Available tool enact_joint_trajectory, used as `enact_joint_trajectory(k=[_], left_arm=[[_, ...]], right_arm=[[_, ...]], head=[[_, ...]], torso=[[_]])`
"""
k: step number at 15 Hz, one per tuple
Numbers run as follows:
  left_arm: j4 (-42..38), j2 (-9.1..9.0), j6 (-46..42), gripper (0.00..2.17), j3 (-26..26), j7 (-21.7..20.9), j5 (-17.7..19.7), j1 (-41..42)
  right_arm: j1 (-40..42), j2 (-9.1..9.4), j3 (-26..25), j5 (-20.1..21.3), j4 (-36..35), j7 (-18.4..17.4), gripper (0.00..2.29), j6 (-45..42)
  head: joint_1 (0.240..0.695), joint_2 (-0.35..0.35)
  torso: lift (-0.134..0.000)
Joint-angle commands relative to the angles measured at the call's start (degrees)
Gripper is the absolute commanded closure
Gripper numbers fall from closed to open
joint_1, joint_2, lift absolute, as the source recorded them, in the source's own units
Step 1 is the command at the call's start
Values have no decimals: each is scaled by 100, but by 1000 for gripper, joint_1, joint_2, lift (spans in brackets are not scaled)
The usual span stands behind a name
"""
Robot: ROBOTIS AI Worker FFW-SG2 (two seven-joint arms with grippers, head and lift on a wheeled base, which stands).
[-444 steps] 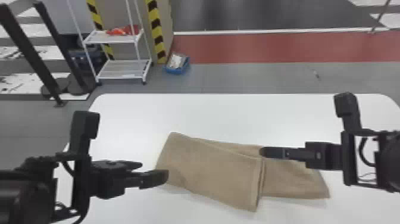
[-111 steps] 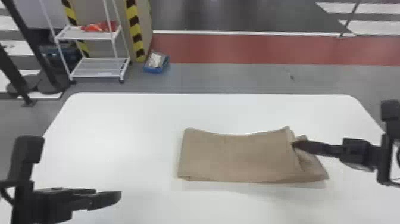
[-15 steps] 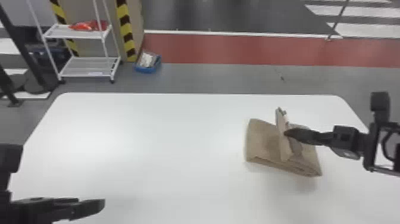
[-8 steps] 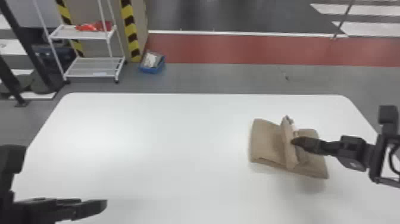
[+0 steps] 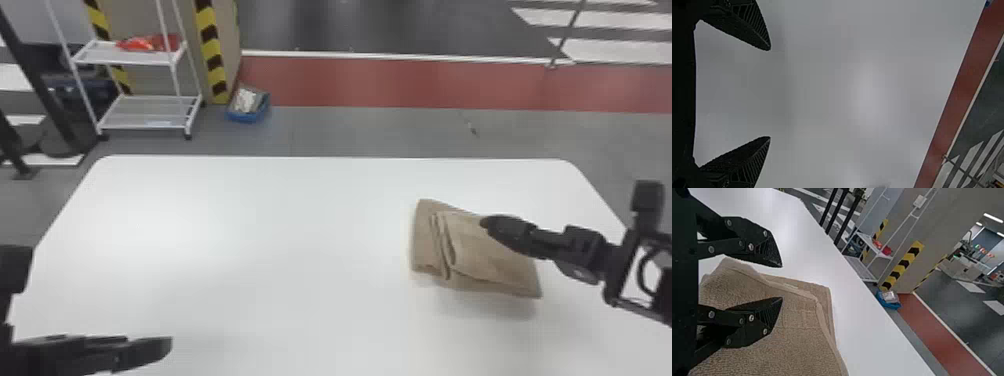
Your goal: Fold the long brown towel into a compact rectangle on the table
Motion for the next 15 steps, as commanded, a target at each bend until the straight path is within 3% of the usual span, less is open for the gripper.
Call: enact_joint_trajectory(k=[1,4,8,12,15], left_arm=[[-24,0,24,73,17,-10,0,8],[-33,9,24,73,88,-28,26,52],[-33,9,24,73,105,-28,61,79],[-33,18,24,73,158,-63,70,105],[-33,18,24,73,184,-63,79,114]], right_arm=[[63,71,46,-251,-9,-165,33,-513],[81,44,371,-260,0,-921,53,-1497],[-341,-9,1030,162,1116,-1140,63,-2850],[-842,-9,1654,882,1933,-1299,66,-2745],[-868,0,1777,839,2021,-1307,66,-2411]], head=[[695,-43],[695,-41],[695,-53],[695,-38],[695,-10]], torso=[[-124],[-124],[-124],[-124],[-124]])
